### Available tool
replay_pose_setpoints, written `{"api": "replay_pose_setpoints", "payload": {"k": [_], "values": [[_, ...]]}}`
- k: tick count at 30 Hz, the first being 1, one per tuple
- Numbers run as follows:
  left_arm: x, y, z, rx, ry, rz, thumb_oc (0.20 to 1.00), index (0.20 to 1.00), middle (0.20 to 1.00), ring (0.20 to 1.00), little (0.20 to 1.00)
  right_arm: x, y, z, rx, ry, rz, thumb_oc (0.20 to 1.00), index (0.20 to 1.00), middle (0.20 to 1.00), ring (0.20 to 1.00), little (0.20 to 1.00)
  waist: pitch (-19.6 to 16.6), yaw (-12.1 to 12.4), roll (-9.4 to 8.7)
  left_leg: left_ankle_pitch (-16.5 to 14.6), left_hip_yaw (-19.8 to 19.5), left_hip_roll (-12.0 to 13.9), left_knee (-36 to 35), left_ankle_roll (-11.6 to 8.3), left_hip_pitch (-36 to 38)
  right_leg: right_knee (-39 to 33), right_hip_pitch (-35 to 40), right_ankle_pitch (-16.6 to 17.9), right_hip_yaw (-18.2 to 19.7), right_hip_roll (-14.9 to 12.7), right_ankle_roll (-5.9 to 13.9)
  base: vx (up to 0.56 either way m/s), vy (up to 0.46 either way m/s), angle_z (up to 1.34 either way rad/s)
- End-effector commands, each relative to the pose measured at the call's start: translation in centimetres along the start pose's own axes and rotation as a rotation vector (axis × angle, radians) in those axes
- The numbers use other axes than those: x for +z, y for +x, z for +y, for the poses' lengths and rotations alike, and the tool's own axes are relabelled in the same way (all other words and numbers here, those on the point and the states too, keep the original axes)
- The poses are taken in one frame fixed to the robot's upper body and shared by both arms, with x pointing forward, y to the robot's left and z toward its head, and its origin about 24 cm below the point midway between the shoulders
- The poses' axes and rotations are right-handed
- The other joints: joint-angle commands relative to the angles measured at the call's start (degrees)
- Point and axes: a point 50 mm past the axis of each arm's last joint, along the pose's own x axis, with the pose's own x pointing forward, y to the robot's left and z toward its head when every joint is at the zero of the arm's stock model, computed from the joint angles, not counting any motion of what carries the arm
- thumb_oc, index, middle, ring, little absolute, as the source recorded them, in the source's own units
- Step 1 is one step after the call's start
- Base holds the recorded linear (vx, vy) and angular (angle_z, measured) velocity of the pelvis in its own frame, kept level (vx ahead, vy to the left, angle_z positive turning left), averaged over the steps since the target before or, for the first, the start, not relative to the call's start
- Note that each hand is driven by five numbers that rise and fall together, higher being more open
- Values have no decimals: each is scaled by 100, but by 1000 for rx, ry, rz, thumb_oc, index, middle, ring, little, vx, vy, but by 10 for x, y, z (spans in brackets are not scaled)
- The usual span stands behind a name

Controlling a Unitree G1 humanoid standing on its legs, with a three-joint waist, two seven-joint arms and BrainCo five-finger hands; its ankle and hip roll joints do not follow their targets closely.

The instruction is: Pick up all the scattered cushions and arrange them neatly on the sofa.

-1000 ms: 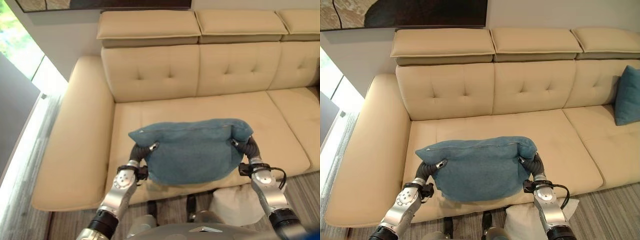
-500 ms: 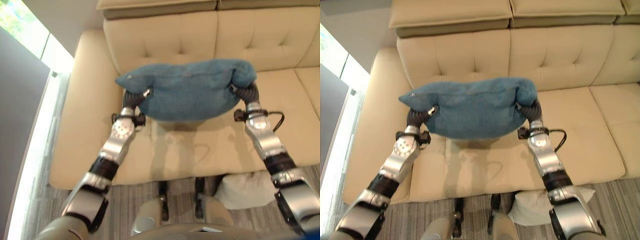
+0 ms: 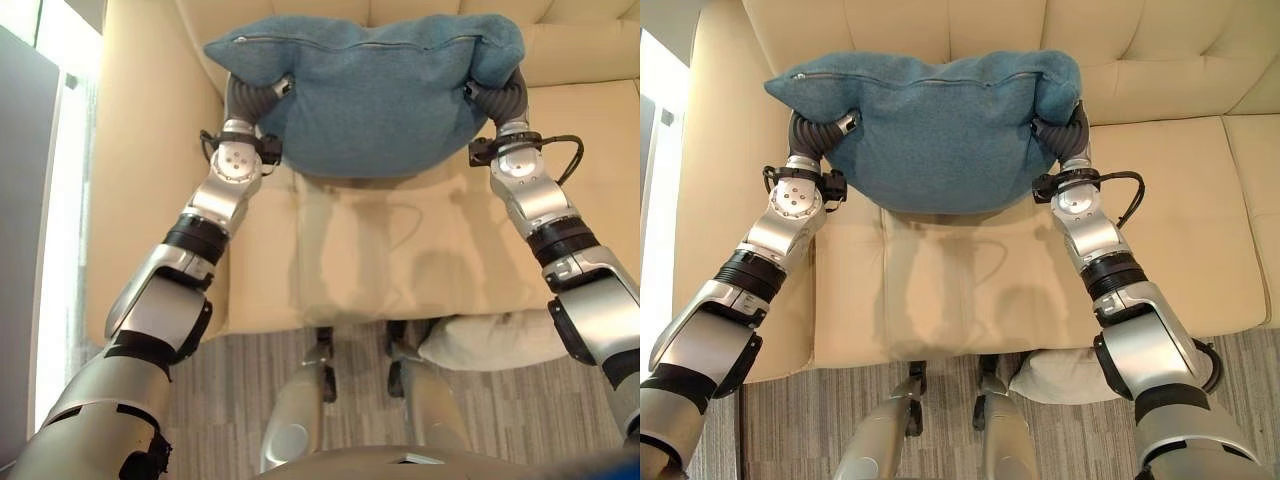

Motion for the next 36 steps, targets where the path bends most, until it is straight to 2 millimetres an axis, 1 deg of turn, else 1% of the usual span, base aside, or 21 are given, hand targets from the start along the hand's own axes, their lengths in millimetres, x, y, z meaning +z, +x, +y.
{"api": "replay_pose_setpoints", "payload": {"k": [1,2,5,10,11,12,13,14,15,16,17,18,21,22,23,26,27,29,30,33,36], "values": [[57,13,-14,-29,-58,-245,200,200,200,200,200,46,9,6,6,91,-187,200,200,200,200,200,-287,87,-196,-421,-54,-19,610,-413,-363,255,59,-97,65,-558,778,-8,24,7],[54,11,-17,-36,-64,-240,200,200,200,200,200,41,7,8,8,88,-170,200,200,200,200,200,-255,93,-191,-422,-62,-32,621,-419,-396,259,20,-86,77,-563,776,3,15,4],[49,7,-23,-52,-66,-224,200,200,200,200,200,37,6,14,25,81,-151,200,200,200,200,200,-228,110,-208,-455,-67,-34,665,-421,-413,270,6,-107,65,-574,772,10,0,7],[48,12,-28,-54,-40,-197,200,200,200,200,200,41,12,13,16,61,-141,200,200,200,200,200,-90,124,-202,-419,-111,-26,729,-433,-610,340,-177,-91,45,-600,764,-31,-12,-3],[52,18,-28,-45,-20,-188,200,200,200,200,200,50,19,9,-15,19,-161,200,200,200,200,200,-50,120,-195,-391,-127,-32,746,-439,-761,373,-328,-60,25,-611,763,-60,-7,15],[60,27,-26,-25,-3,-191,200,200,200,200,200,60,26,2,-55,-34,-177,200,200,200,200,200,-24,123,-180,-357,-142,-29,751,-455,-897,383,-457,-33,5,-620,773,-54,-6,9],[60,27,-26,-25,-3,-191,200,200,200,200,200,60,26,2,-56,-34,-177,200,200,200,200,200,-24,123,-180,-357,-143,-29,752,-455,-898,384,-458,-33,4,-620,773,-58,3,-1],[73,35,-24,-5,17,-207,200,200,200,200,200,71,35,-6,-96,-103,-190,200,200,200,200,200,13,121,-175,-338,-159,-34,788,-460,-1061,405,-597,-4,-2,-628,788,-44,5,4],[77,38,-23,6,28,-210,200,200,200,200,200,74,38,-10,-115,-135,-183,200,200,200,200,200,24,127,-172,-333,-172,-30,806,-459,-1128,413,-656,2,-10,-632,791,-56,17,3],[80,42,-22,18,37,-205,244,244,244,244,244,77,41,-14,-133,-166,-178,200,200,200,200,200,33,132,-164,-330,-182,-36,833,-455,-1210,430,-725,-2,-3,-632,789,-52,28,5],[90,49,-22,43,31,-200,1000,1000,1000,1000,1000,85,48,-22,-178,-216,-164,1000,1000,1000,1000,1000,69,143,-150,-343,-204,-39,945,-444,-1409,490,-889,11,-3,-638,797,39,25,4],[93,51,-21,58,31,-191,1000,1000,1000,1000,1000,86,50,-24,-189,-235,-151,1000,1000,1000,1000,1000,38,155,-142,-521,-256,-19,972,-472,-1395,522,-888,-126,41,-604,831,42,25,6],[105,58,-20,77,55,-196,1000,1000,1000,1000,1000,93,56,-32,-217,-314,-134,1000,1000,1000,1000,1000,23,157,-151,-532,-292,-31,1009,-458,-1526,544,-1019,-100,51,-607,839,18,8,3],[116,61,-19,81,84,-213,1000,1000,1000,1000,1000,99,59,-38,-240,-367,-129,1000,1000,1000,1000,1000,5,150,-163,-519,-299,-44,1008,-460,-1589,517,-1062,-64,59,-604,861,0,0,0],[122,63,-18,82,96,-226,1000,1000,1000,1000,1000,100,60,-43,-256,-393,-126,1000,1000,1000,1000,1000,-21,137,-163,-518,-296,-52,1000,-457,-1608,510,-1084,-54,74,-605,863,0,0,0],[130,67,-13,102,126,-237,1000,1000,1000,1000,1000,103,62,-52,-297,-416,-116,1000,1000,1000,1000,1000,-98,138,-168,-507,-300,-82,939,-456,-1615,471,-1109,-12,77,-612,877,10,7,1],[136,69,-6,121,154,-248,1000,1000,1000,1000,1000,101,62,-60,-323,-445,-102,1000,1000,1000,1000,1000,-149,138,-170,-515,-315,-95,894,-454,-1582,434,-1079,4,79,-618,888,42,22,2],[139,71,3,146,188,-252,1000,1000,1000,1000,1000,102,62,-71,-362,-469,-97,1000,1000,1000,1000,1000,-202,140,-168,-521,-319,-120,861,-447,-1528,381,-1034,24,89,-619,902,0,25,-1],[140,72,9,163,197,-253,1000,1000,1000,1000,1000,103,62,-76,-386,-480,-99,1000,1000,1000,1000,1000,-194,124,-183,-350,-274,-155,852,-411,-1585,349,-1076,178,55,-661,874,-48,35,-1],[138,73,29,227,208,-236,1000,1000,1000,1000,1000,107,61,-93,-464,-515,-111,1000,1000,1000,1000,1000,-267,124,-179,-361,-266,-176,818,-403,-1490,296,-987,207,57,-678,895,7,22,-2],[135,73,57,325,212,-217,1000,1000,1000,1000,1000,109,58,-116,-550,-536,-104,1000,1000,1000,1000,1000,-344,112,-187,-378,-264,-191,769,-398,-1387,263,-916,230,74,-679,912,24,17,0]]}}
